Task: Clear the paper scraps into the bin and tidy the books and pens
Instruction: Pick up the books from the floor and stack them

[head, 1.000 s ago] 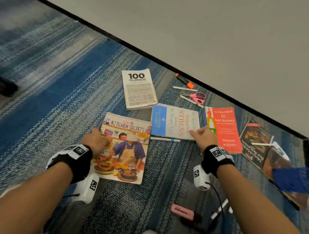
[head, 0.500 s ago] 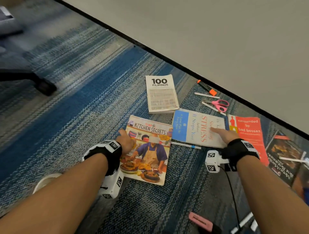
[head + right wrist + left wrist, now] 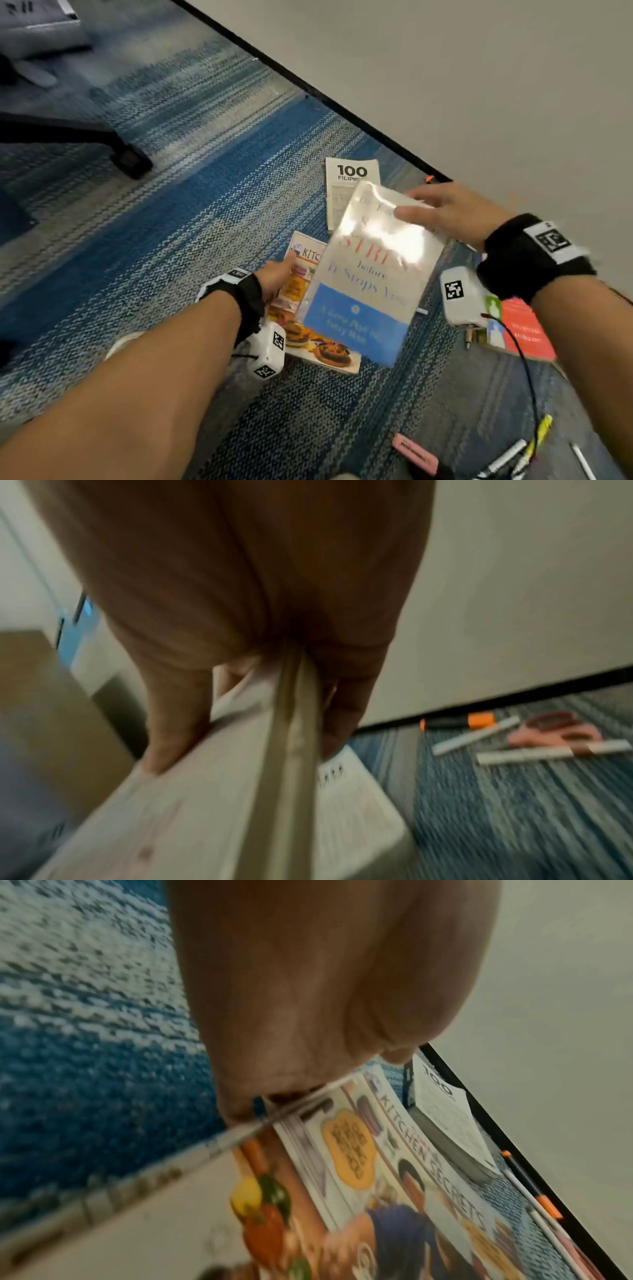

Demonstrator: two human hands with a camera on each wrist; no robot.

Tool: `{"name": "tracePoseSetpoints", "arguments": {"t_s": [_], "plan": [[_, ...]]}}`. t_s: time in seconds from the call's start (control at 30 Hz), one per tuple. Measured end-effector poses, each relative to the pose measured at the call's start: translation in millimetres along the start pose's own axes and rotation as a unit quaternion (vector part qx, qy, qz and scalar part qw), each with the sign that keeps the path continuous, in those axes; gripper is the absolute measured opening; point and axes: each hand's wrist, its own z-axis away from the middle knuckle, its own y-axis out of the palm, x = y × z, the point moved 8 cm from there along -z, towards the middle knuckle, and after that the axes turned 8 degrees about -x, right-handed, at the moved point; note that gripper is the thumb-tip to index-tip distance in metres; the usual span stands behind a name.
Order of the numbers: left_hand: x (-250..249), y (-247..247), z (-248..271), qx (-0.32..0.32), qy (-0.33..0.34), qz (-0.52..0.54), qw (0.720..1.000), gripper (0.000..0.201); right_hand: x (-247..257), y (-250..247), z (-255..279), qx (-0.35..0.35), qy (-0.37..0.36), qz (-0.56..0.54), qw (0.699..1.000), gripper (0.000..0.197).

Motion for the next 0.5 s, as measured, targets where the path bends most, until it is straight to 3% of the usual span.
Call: {"name": "tracePoseSetpoints", "arguments": {"t_s": [0.03, 0.1, 0.17, 0.23, 0.3, 0.37, 0.5], "plan": [[-4.1, 3.5, 7.0, 0.046, 0.000, 0.050, 0.998, 0.077, -6.6, 25.0, -5.3, 0.010, -0.001, 0.023, 1.000, 0.022], [-4.9, 5.4, 12.7, 0.106, -0.025, 0.098, 0.989, 0.076, -26.4, 62.6, -17.2, -0.042, -0.015, 0.146, 0.988, 0.038], [0.2, 0.3, 10.9, 0.102, -0.015, 0.033, 0.994, 0.082, -53.3, 83.2, -16.9, -0.104, 0.028, 0.270, 0.957, 0.053], [9.3, 1.0, -8.6, 0.089, 0.001, -0.026, 0.996, 0.097, -81.2, 105.3, -7.1, -0.068, 0.109, 0.303, 0.944, 0.062], [5.1, -3.4, -3.5, 0.054, 0.016, -0.134, 0.989, 0.113, -100.8, 133.0, 4.7, 0.031, 0.140, 0.320, 0.937, 0.060], [-1.5, -7.7, -2.8, 0.001, 0.044, -0.231, 0.972, 0.084, -110.7, 150.4, 13.0, 0.070, 0.140, 0.331, 0.931, 0.048], [-23.0, -10.1, -3.7, -0.039, 0.069, -0.317, 0.945, 0.062, -110.1, 149.4, 6.6, -0.008, 0.127, 0.248, 0.960, 0.032]]}}
